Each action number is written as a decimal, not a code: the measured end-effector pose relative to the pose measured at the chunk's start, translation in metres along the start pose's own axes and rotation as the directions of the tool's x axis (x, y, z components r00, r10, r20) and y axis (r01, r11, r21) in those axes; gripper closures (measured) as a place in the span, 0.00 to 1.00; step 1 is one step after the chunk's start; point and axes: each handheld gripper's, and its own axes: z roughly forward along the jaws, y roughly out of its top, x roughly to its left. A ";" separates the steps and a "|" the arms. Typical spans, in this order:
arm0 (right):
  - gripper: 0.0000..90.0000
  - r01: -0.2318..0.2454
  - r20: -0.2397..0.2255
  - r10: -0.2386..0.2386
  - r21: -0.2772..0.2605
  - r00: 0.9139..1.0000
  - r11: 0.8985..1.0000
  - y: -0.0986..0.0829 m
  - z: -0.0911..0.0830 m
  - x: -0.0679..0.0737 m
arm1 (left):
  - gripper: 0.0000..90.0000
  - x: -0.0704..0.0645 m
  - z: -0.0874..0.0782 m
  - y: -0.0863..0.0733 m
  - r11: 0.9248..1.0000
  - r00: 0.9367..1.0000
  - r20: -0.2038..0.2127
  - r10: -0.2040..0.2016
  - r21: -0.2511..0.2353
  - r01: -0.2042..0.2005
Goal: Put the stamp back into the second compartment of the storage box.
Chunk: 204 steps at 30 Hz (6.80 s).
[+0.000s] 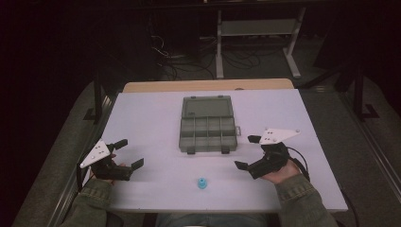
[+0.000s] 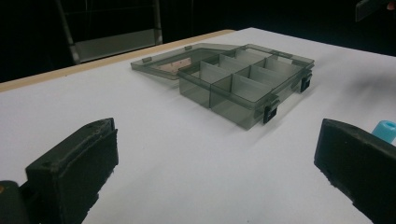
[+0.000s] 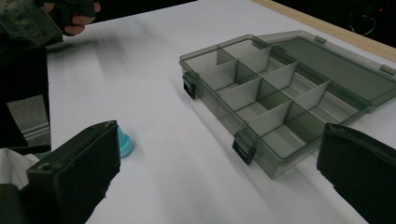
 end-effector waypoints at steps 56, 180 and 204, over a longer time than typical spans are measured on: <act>0.00 0.086 -0.175 -0.063 0.132 0.983 0.987 0.014 0.073 0.041 | 0.00 -0.001 -0.001 0.001 1.000 1.000 -0.006 0.003 -0.028 -0.003; 0.79 0.155 -0.206 -0.101 0.266 0.973 0.951 0.093 0.101 0.010 | 0.00 -0.002 0.007 0.002 0.999 0.998 0.025 0.053 0.006 -0.053; 0.79 0.163 -0.182 -0.111 0.303 0.977 0.939 0.118 0.118 -0.013 | 0.00 -0.003 0.007 0.002 0.999 0.999 0.024 0.044 0.009 -0.044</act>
